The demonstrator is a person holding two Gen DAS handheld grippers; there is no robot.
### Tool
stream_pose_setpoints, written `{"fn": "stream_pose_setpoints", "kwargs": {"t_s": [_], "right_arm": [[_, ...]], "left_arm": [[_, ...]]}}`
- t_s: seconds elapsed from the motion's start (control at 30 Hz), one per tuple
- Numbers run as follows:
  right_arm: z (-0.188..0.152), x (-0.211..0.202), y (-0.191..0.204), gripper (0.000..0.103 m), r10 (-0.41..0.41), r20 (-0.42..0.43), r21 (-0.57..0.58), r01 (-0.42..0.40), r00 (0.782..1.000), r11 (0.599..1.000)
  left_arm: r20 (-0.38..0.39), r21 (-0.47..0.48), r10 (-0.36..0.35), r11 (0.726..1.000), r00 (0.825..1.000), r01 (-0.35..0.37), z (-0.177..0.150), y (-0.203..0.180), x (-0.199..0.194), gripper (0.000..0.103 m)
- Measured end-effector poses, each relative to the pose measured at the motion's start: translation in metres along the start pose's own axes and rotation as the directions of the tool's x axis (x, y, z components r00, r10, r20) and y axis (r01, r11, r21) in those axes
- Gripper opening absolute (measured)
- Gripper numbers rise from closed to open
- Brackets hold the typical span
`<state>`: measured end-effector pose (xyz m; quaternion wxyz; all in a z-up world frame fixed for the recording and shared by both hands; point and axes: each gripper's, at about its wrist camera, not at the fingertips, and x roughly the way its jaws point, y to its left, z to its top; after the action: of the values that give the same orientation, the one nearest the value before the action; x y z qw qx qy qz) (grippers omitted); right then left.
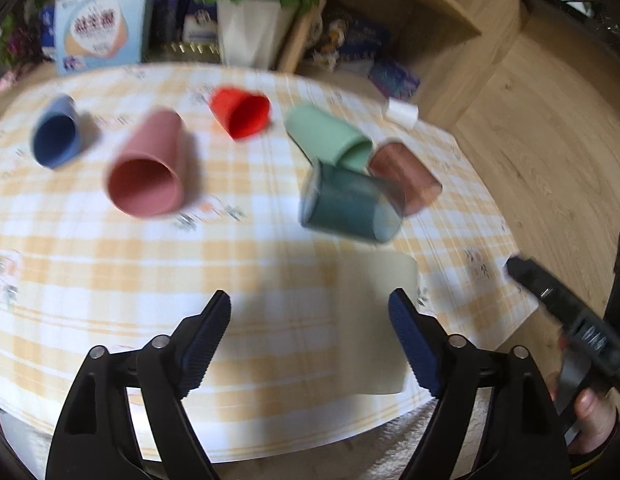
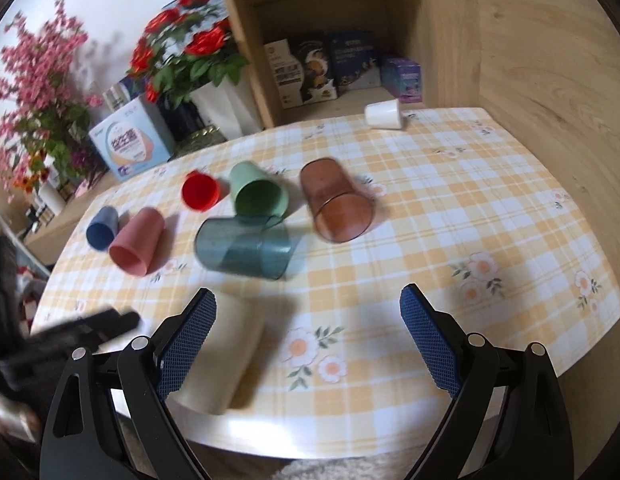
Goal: Flip cup upside down
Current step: 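Carry the beige cup toward the right gripper while the right gripper approaches it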
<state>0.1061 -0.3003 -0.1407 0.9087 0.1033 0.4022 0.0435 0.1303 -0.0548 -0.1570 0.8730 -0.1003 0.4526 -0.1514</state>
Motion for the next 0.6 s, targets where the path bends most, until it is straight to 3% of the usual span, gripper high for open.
{"fn": "stream_pose_setpoints", "kwargs": {"t_s": [0.17, 0.27, 0.4, 0.6], "right_arm": [[-0.015, 0.010, 0.032, 0.090, -0.024, -0.032, -0.077, 0.021, 0.999, 0.997], [-0.032, 0.022, 0.050, 0.090, -0.046, -0.108, -0.129, 0.031, 0.993, 0.991], [-0.053, 0.049, 0.053, 0.090, -0.081, -0.248, -0.126, 0.051, 0.965, 0.991], [-0.062, 0.060, 0.034, 0.090, -0.078, -0.310, -0.033, 0.072, 0.947, 0.997]], "left_arm": [[0.123, 0.012, 0.092, 0.995, 0.988, -0.094, 0.003, 0.021, -0.041, 0.094], [0.175, -0.025, 0.150, 0.989, 0.973, -0.148, -0.001, 0.040, -0.061, 0.095], [0.191, -0.108, 0.186, 0.980, 0.964, -0.168, -0.010, 0.066, -0.075, 0.096], [0.175, -0.159, 0.202, 0.972, 0.964, -0.175, -0.018, 0.084, -0.076, 0.096]]}}
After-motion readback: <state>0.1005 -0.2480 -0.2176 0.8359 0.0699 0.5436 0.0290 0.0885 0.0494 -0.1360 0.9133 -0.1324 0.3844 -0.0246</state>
